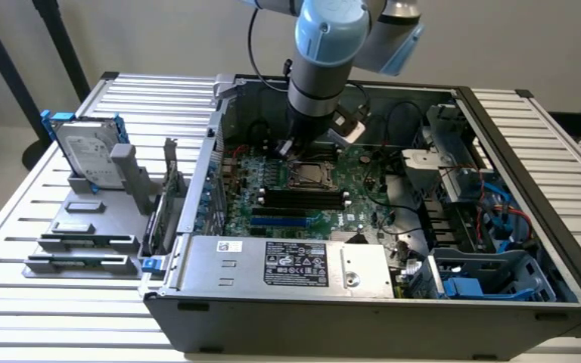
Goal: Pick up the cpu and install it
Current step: 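Install the first cpu locking lever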
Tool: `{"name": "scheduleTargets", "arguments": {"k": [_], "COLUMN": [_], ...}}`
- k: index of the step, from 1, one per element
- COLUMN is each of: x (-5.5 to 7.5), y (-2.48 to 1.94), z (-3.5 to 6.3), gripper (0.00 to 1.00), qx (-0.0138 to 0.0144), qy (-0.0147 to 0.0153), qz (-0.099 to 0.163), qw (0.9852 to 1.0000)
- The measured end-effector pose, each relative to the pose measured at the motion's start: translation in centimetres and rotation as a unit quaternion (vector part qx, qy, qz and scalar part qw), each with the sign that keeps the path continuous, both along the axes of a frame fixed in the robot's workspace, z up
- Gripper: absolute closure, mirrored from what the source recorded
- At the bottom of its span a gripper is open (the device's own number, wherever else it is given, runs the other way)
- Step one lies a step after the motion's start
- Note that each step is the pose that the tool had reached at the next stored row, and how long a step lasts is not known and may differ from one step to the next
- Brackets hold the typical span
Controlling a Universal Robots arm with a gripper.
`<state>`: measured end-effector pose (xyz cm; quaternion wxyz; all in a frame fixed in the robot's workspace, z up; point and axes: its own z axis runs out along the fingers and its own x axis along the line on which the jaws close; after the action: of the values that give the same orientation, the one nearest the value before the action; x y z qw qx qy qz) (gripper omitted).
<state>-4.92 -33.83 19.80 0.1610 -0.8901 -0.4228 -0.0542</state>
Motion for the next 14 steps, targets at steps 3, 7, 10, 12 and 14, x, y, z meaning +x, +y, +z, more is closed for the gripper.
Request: {"name": "scheduleTargets", "arguments": {"k": [3, 7, 10, 12, 14], "x": [0.0, 0.01, 0.02, 0.05, 0.11], "y": [0.23, 0.47, 0.47, 0.47, 0.48], "z": [-0.03, -0.07, -0.09, -0.09, -0.09], "gripper": [0.89, 0.89, 0.89, 0.89, 0.89], "qx": [-0.0042, -0.0084, -0.011, -0.0121, -0.0129], "qy": [0.0001, 0.0, 0.0, 0.0, 0.0], "qz": [0.0, 0.0, 0.0, 0.0, 0.0], "qw": [1.0, 1.0, 0.9999, 0.9999, 0.9999]}}
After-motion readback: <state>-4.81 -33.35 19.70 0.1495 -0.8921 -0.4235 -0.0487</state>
